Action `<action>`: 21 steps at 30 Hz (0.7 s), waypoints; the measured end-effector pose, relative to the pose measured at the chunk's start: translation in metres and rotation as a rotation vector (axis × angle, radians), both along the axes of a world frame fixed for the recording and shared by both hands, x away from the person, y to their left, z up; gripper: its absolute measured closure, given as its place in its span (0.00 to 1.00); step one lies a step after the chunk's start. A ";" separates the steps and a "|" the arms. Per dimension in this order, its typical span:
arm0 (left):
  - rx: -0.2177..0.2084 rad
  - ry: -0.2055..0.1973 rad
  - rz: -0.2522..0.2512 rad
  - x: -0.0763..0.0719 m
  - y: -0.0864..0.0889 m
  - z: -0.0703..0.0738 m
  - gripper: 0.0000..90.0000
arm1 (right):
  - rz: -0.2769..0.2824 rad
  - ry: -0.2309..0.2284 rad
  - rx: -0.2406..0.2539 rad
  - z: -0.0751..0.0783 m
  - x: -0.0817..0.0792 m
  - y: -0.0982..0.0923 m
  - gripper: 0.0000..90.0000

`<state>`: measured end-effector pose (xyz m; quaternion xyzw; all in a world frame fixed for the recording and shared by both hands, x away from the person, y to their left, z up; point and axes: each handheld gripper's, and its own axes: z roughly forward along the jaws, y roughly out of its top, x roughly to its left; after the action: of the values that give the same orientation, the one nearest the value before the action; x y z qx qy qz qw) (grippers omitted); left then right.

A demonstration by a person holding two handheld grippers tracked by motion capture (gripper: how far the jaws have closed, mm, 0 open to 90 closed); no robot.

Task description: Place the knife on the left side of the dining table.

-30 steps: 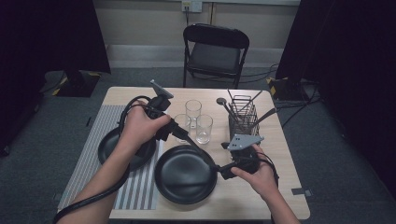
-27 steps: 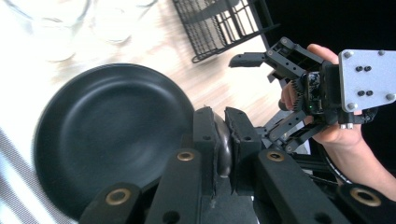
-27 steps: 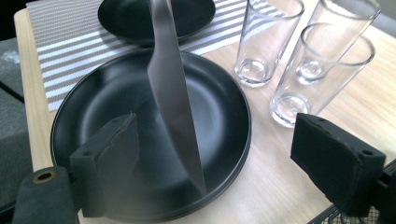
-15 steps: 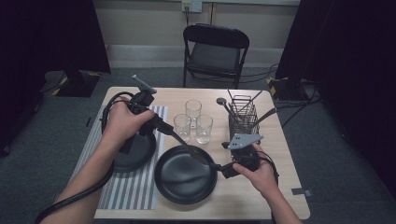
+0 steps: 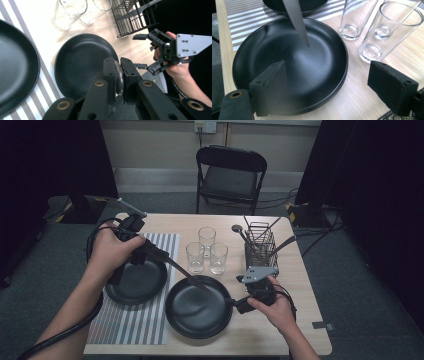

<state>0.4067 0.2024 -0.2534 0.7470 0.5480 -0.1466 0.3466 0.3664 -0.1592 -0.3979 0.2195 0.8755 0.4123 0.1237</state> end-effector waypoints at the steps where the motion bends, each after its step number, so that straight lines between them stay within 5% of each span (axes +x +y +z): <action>1: 0.000 -0.001 0.007 -0.001 0.002 0.000 0.93 | 0.001 0.001 -0.002 -0.001 0.000 0.000 0.16; 21: 0.015 -0.007 0.062 -0.019 0.031 0.003 0.93 | 0.047 0.003 -0.030 -0.006 -0.002 0.010 0.16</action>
<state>0.3874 0.2336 -0.2504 0.7327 0.5708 -0.1291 0.3472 0.3642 -0.1488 -0.4037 0.1975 0.8868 0.4014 0.1160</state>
